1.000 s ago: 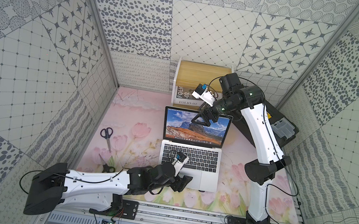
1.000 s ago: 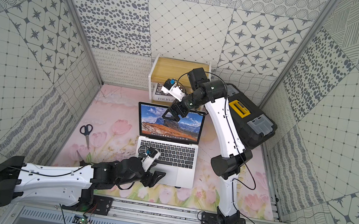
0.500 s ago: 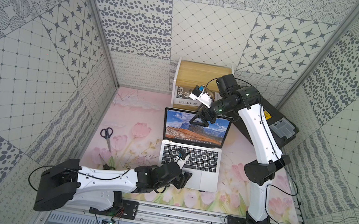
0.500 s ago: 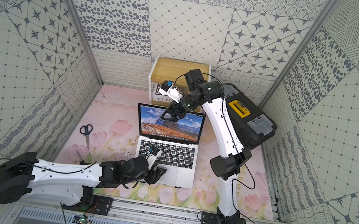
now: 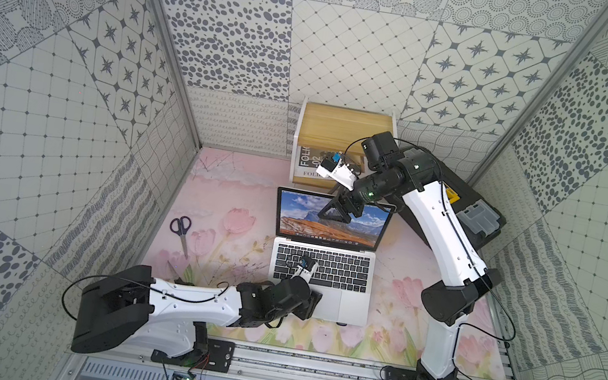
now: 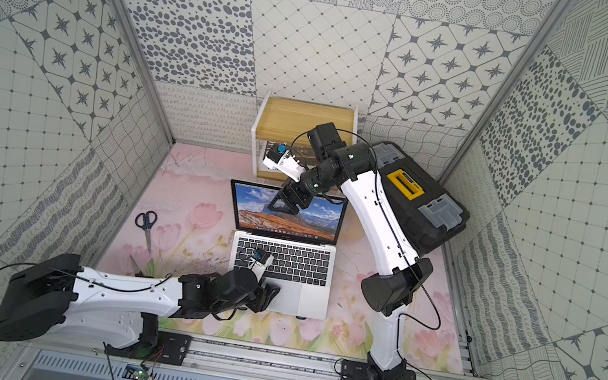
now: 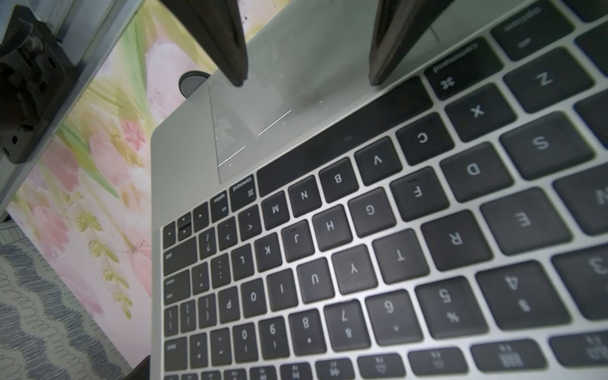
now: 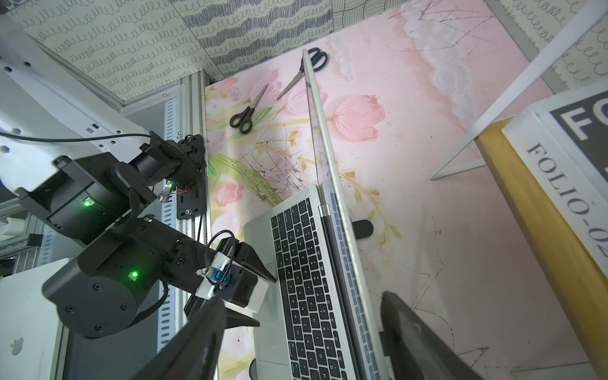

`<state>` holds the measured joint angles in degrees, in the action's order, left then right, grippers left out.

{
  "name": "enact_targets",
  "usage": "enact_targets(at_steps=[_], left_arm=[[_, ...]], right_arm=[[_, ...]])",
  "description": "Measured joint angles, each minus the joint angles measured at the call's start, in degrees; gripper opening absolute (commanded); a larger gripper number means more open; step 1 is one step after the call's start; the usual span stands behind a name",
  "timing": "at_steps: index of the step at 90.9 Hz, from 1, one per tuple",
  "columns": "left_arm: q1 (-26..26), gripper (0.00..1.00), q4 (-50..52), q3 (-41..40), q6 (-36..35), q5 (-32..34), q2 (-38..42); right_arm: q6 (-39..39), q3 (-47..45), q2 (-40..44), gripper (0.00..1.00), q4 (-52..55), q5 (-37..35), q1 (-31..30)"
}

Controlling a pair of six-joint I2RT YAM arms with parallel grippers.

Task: Close the laptop lid and set it aside
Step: Close the lid of the laptop.

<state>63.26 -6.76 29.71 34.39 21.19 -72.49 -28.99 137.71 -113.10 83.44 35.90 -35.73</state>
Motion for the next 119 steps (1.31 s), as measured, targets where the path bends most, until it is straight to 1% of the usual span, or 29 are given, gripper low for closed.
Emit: enact_targets(at_steps=[32, 67, 81, 105, 119], left_arm=[[0.00, 0.63, -1.75, 1.36, 2.27, -0.17, -2.80], [-0.07, 0.62, -6.51, 2.93, 4.42, -1.05, -7.17], [-0.26, 0.62, -8.20, 3.72, 5.29, -1.55, -8.96], [-0.48, 0.61, -8.68, 3.98, 6.99, -1.75, -9.42], [-0.48, 0.61, -9.16, 4.00, 7.87, -1.84, -9.94]], right_arm=[[0.00, -2.64, 1.49, 0.78, -2.49, -0.44, -0.44], [-0.07, -9.92, 5.05, 0.78, -7.98, -0.55, -0.68], [0.00, -11.54, 6.14, 0.78, -9.27, -0.68, -0.68], [0.09, -12.63, 6.95, 0.77, -9.97, -0.87, -0.81], [0.11, -14.99, 8.57, 0.77, -10.99, -1.03, -1.25]])
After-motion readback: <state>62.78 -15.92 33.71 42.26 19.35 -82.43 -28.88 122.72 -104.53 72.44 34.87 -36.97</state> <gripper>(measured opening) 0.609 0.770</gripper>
